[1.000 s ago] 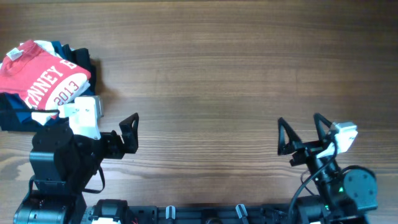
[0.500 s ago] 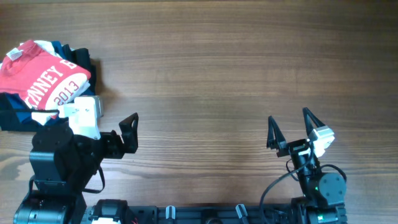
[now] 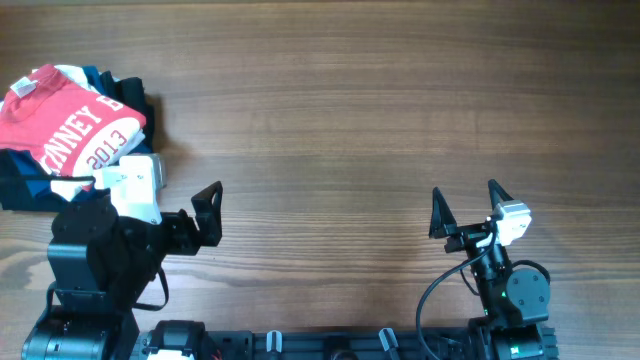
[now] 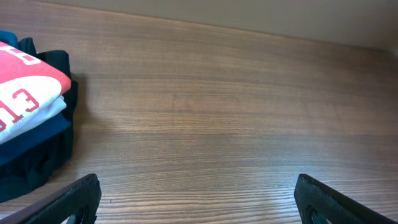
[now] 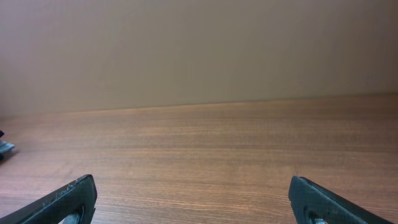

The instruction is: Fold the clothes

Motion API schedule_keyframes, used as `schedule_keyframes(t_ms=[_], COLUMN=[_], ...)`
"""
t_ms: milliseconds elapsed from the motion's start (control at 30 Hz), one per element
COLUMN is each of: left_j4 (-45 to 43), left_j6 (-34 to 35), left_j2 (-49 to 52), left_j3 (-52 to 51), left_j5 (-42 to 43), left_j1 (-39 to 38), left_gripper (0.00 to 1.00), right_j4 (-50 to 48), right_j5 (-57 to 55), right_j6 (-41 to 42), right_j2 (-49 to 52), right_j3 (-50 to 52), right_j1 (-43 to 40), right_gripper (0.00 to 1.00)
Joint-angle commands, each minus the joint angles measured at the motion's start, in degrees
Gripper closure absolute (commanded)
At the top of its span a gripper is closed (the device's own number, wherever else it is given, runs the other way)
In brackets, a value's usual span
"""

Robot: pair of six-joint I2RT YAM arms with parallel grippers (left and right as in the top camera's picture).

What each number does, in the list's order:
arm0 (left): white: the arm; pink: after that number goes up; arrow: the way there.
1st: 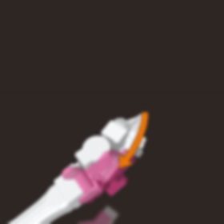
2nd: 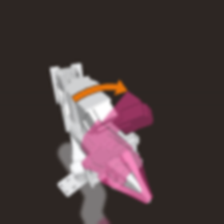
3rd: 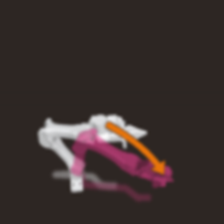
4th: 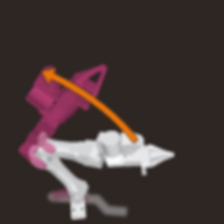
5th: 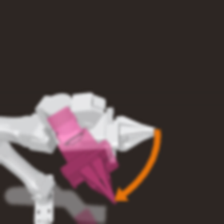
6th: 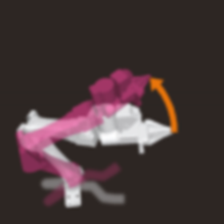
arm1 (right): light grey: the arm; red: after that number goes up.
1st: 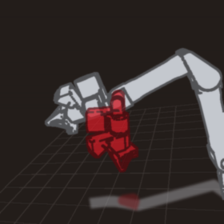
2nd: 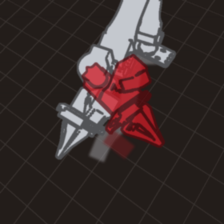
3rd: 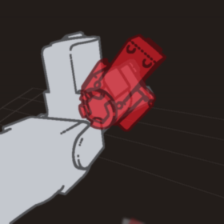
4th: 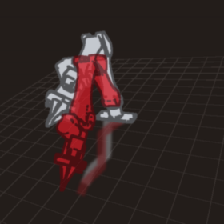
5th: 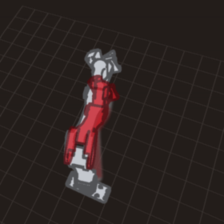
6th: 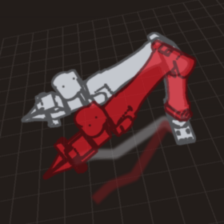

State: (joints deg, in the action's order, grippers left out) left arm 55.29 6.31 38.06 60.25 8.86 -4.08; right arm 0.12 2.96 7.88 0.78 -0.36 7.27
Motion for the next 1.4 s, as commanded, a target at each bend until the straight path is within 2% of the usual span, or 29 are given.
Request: schedule_keyframes(t_ms=[0,933,1100,1367], left_j4=[-0.15,0.83,6.56,2.58], left_j6=[0.52,0.28,-0.09,-0.07], left_j2=[-0.20,-0.92,-7.50,-23.61], left_j3=[-0.26,-0.26,-2.54,-18.38], left_j5=[-0.17,-0.63,-1.03,-1.03], left_j1=[-0.31,-0.20,1.55,3.34], left_gripper=[0.00,0.00,0.00,0.00], right_j4=[-0.24,-0.24,-0.24,-0.24], right_j5=[0.94,0.94,0.96,0.94], right_j6=[1.25,1.27,1.27,1.27], right_j2=[-0.57,-0.50,-0.50,-0.50], right_j3=[0.07,0.07,0.07,0.07], right_j1=[-0.44,-0.44,-0.44,-0.44], right_gripper=[0.00,0.00,0.00,0.00])
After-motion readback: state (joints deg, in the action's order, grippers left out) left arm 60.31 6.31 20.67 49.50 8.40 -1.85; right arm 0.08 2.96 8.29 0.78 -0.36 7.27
